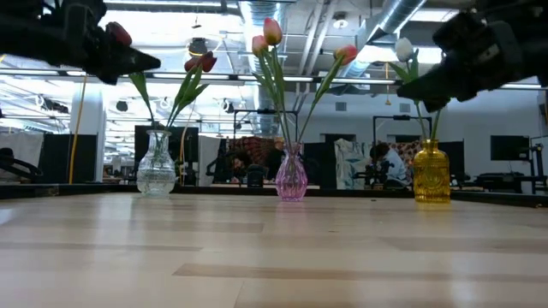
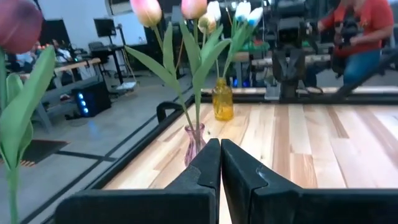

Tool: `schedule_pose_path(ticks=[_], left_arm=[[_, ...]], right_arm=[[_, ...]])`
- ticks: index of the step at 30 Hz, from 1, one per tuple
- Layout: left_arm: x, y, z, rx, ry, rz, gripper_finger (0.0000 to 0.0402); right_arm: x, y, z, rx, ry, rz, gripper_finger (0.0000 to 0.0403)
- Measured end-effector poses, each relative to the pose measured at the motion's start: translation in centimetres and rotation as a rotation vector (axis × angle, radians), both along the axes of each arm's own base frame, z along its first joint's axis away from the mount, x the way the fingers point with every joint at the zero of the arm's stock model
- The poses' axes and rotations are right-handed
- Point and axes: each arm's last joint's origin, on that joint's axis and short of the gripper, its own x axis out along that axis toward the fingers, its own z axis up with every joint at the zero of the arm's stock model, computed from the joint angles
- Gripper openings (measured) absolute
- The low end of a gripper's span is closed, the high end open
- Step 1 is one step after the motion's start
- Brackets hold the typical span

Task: Sort flowers into vase by color
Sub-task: Return to Home Position

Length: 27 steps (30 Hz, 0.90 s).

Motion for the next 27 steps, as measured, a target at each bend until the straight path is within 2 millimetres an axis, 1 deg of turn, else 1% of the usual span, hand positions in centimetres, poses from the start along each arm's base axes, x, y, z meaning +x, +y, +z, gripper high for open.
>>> schedule_pose_path(ticks=[3,7,11,17,20,23,27], left_arm=[[-0.1,0.1,-1.1,-0.004,-0.049,0.010,0.0000],[-0.3,0.4,-2.3,0.024,-0.061,0.031,0.0000],[-0.8,0.6,-2.5,0.048,-0.062,0.057,0.0000],[-1.8,0.8,-3.3,0.051,-0.088,0.076,0.0000],[-2.2,0.8,-3.4,0.057,-0.088,0.075,0.0000],[-2.2,0.8,-3.4,0.088,-0.075,0.073,0.0000],[-2.2,0.8,-3.6,0.098,-0.052,0.074,0.0000]], right_arm=[[-0.7,-0.3,-0.6,0.008,-0.019,0.011,0.0020],[-1.4,-1.0,-1.0,0.006,-0.037,-0.006,0.0020],[-2.0,-1.7,-1.0,0.004,-0.074,-0.017,0.0020],[-3.0,-2.5,-1.7,-0.001,-0.099,-0.032,0.0020],[-3.3,-2.9,-1.7,0.000,-0.118,-0.019,0.0020],[-3.6,-3.1,-1.5,0.004,-0.136,0.016,0.0020],[-3.9,-3.7,-1.5,0.010,-0.134,0.014,0.0020]])
